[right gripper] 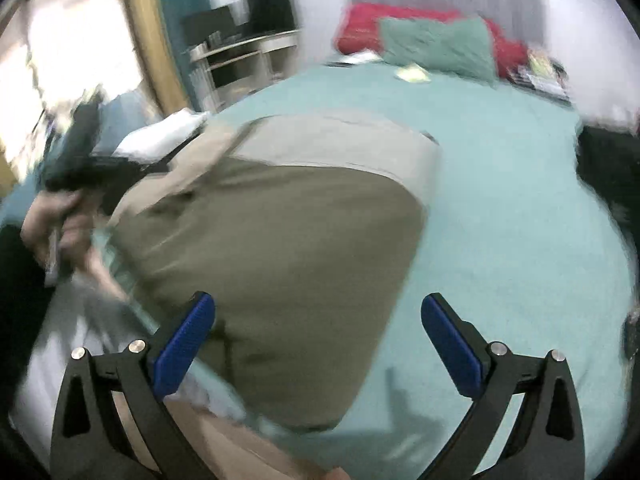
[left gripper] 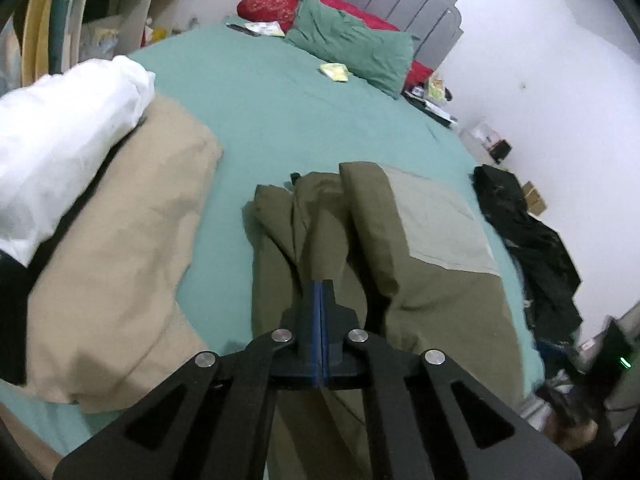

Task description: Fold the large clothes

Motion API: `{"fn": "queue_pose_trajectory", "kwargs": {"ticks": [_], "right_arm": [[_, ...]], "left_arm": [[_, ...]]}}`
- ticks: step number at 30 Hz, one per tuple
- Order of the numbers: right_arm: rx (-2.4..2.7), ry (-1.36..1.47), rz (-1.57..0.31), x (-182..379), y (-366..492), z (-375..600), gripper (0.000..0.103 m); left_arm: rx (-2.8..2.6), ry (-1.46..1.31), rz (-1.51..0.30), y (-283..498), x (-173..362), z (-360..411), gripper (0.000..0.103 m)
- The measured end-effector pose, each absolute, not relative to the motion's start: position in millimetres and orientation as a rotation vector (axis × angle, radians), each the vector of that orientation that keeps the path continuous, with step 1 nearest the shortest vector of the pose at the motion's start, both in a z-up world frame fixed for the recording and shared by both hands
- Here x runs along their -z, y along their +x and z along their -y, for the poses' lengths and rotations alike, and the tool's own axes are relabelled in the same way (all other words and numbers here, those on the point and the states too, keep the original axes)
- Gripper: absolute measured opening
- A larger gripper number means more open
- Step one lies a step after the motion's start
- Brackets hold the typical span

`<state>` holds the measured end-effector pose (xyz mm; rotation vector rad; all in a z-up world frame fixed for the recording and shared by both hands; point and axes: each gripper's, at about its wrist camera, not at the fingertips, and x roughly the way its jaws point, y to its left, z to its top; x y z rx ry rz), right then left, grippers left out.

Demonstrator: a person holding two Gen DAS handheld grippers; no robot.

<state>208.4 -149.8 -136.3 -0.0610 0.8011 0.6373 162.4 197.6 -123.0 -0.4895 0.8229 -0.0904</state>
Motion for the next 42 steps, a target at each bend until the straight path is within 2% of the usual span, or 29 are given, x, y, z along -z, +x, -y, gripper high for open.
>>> {"fn": "queue_pose_trajectory", "kwargs": {"ticks": [1, 3, 4, 5, 8, 13, 15, 16, 19, 23, 30, 31, 33, 34, 35, 37, 40, 42], "right_arm": [[-0.626, 0.006, -0.830, 145.6, 216.9, 155.8, 0.102], [-0.609, 0.140, -0.871, 164.2, 234.1, 164.8, 0.102], [-0.611, 0.178, -0.878, 167.3, 237.9, 169.9, 0.102], [-0.614, 0.226, -0.883, 171.2, 240.8, 174.3, 0.102], [-0.617, 0.302, -0.888, 175.9, 248.3, 184.7, 0.102], [-0.588, 0.442, -0.866, 179.3, 252.8, 212.2, 0.102], [-0.588, 0.464, -0.875, 184.8, 251.4, 219.0, 0.101], [-0.596, 0.457, -0.889, 188.4, 254.1, 213.0, 0.096], [-0.644, 0.456, -0.921, 197.4, 259.9, 195.6, 0.088], [-0.699, 0.473, -0.935, 206.9, 264.6, 176.8, 0.088], [-0.709, 0.386, -1.014, 223.7, 272.5, 128.8, 0.085], [-0.732, 0.385, -1.032, 224.1, 273.2, 121.9, 0.077], [-0.746, 0.419, -1.055, 224.7, 274.3, 119.7, 0.072], [-0.749, 0.426, -1.057, 224.2, 274.1, 119.9, 0.064], [-0.747, 0.433, -1.051, 223.1, 272.9, 121.1, 0.051], [-0.737, 0.414, -1.039, 217.7, 267.7, 122.4, 0.037], [-0.698, 0.336, -1.032, 199.5, 258.9, 120.8, 0.030], [-0.677, 0.287, -1.021, 188.3, 253.0, 123.8, 0.029]], "left_arm": [[0.115, -0.493, -0.819, 163.1, 121.6, -198.1, 0.002], [0.198, -0.498, -0.827, 164.2, 121.7, -185.2, 0.020], [0.238, -0.506, -0.835, 164.7, 123.6, -175.9, 0.046], [0.272, -0.518, -0.837, 163.8, 125.1, -170.4, 0.059], [0.395, -0.509, -0.865, 162.2, 130.6, -139.0, 0.059], [0.418, -0.384, -1.034, 161.9, 162.6, -101.3, 0.058], [0.391, -0.338, -1.055, 161.0, 171.5, -95.0, 0.035], [0.380, -0.324, -1.058, 159.9, 172.0, -94.6, 0.015], [0.331, -0.308, -0.999, 152.8, 161.4, -100.9, 0.007], [0.228, -0.348, -0.921, 132.1, 146.1, -124.1, 0.006], [0.087, -0.280, -1.050, 123.9, 171.8, -136.6, 0.009], [0.086, -0.286, -1.062, 123.3, 172.8, -136.0, 0.010], [0.078, -0.304, -1.079, 126.2, 175.0, -136.3, 0.011], [0.074, -0.316, -1.080, 127.0, 175.1, -137.1, 0.011], [0.071, -0.321, -1.078, 129.4, 174.1, -135.1, 0.011], [0.068, -0.323, -1.080, 135.5, 170.3, -127.1, 0.011], [0.076, -0.319, -1.072, 133.5, 164.5, -121.4, 0.012], [0.112, -0.337, -1.072, 130.4, 160.7, -117.6, 0.013]]}}
